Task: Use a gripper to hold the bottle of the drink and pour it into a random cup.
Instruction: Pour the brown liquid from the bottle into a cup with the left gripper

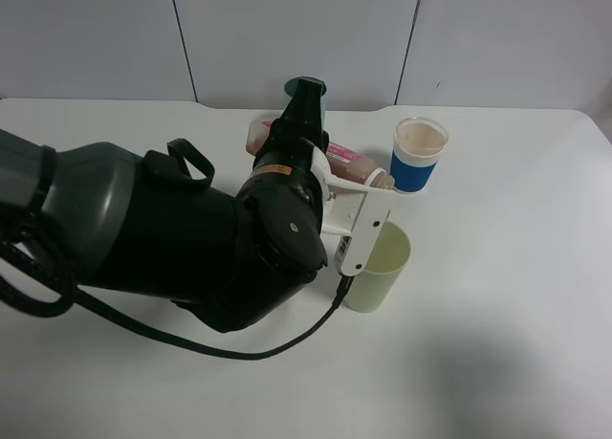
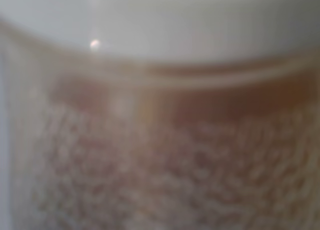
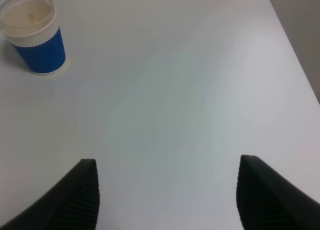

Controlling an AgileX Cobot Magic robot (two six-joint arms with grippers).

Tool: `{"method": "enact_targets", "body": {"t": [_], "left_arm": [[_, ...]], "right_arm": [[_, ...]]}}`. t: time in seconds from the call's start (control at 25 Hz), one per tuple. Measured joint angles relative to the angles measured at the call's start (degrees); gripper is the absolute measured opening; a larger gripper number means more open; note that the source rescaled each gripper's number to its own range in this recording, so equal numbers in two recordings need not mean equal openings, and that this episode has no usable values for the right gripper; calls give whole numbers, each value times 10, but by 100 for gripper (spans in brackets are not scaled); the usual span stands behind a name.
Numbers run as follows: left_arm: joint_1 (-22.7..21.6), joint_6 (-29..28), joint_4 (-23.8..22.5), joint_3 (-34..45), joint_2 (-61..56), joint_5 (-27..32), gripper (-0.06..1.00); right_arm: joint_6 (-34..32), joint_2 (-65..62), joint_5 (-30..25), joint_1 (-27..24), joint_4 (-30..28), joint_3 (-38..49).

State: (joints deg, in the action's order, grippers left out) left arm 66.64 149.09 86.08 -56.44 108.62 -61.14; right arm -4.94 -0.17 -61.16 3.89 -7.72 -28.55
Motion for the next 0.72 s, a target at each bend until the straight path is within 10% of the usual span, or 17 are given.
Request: {"method": "enact_targets", "body": {"t": [0.72], "left_arm": [[0, 9, 0, 0, 0, 0, 5]], "right_arm": [[0, 0, 0, 0, 0, 0]]}}
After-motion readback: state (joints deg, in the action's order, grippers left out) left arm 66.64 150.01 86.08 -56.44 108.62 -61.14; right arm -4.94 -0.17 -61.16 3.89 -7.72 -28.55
